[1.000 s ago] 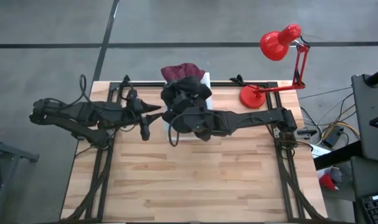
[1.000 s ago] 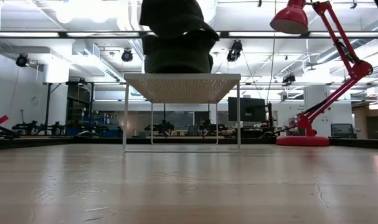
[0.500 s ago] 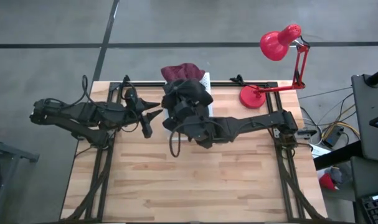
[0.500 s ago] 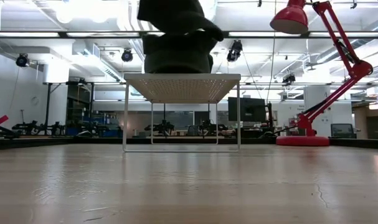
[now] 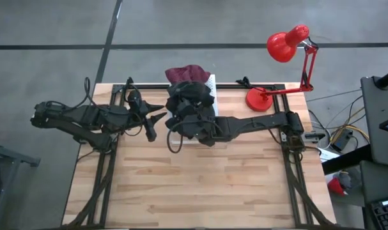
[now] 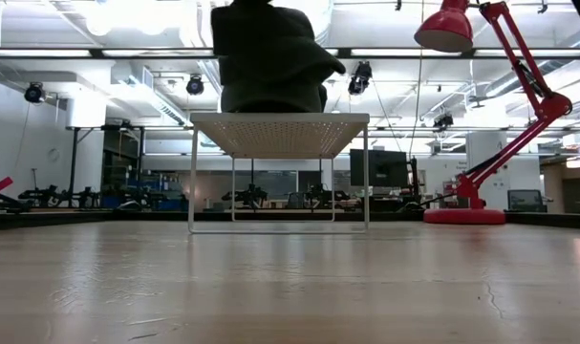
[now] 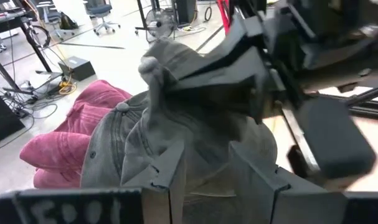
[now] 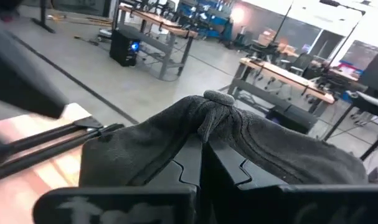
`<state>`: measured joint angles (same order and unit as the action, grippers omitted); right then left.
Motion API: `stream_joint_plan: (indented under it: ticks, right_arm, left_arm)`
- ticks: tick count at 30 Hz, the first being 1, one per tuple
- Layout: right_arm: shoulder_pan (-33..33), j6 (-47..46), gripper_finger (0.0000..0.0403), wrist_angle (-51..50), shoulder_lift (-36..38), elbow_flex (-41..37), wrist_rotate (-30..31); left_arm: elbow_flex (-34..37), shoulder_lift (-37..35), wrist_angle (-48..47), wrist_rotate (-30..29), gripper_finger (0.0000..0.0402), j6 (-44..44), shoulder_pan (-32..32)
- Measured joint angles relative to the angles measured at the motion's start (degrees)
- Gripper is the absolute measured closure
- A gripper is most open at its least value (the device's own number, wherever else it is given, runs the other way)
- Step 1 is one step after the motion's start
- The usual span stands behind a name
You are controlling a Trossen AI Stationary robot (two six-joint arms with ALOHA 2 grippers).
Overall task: Pick & Place hat
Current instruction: Stack the black cap on the black caps on the shelf
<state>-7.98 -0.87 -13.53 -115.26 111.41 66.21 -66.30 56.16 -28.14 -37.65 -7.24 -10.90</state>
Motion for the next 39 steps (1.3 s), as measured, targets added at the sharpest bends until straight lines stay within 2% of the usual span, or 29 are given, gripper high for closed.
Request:
stream_joint_plan:
  ticks: [3,9,20,29,39]
  right_arm:
    - [0.01,-0.45,0.0387,0.10,0.00,-0.94,-0.29]
    - [0.22,-0.48,0.0382,0.18,0.00,-1.13,-0.25]
    - [0.17,2.48,0.0381,-0.96,0.03,-1.13,0.19]
    - [-0.15,10.64,0.0380,-1.33,1.48,-1.13,-0.65]
    - [-0.27,16.45,0.0380,-6.26,3.53,-1.13,-8.81]
  left_arm:
    - [0.00,0.27,-1.38,-0.72,0.0282,-0.23,0.00]
    - [0.02,3.20,-7.48,-7.95,0.0282,-4.00,0.00]
    - [0.02,9.33,-6.49,-15.50,0.0282,-4.67,-0.02]
    - [-0.07,9.27,-6.36,-15.51,0.0282,-1.50,-0.02]
    - [-0.07,9.38,-6.17,-12.33,0.0282,3.45,0.00]
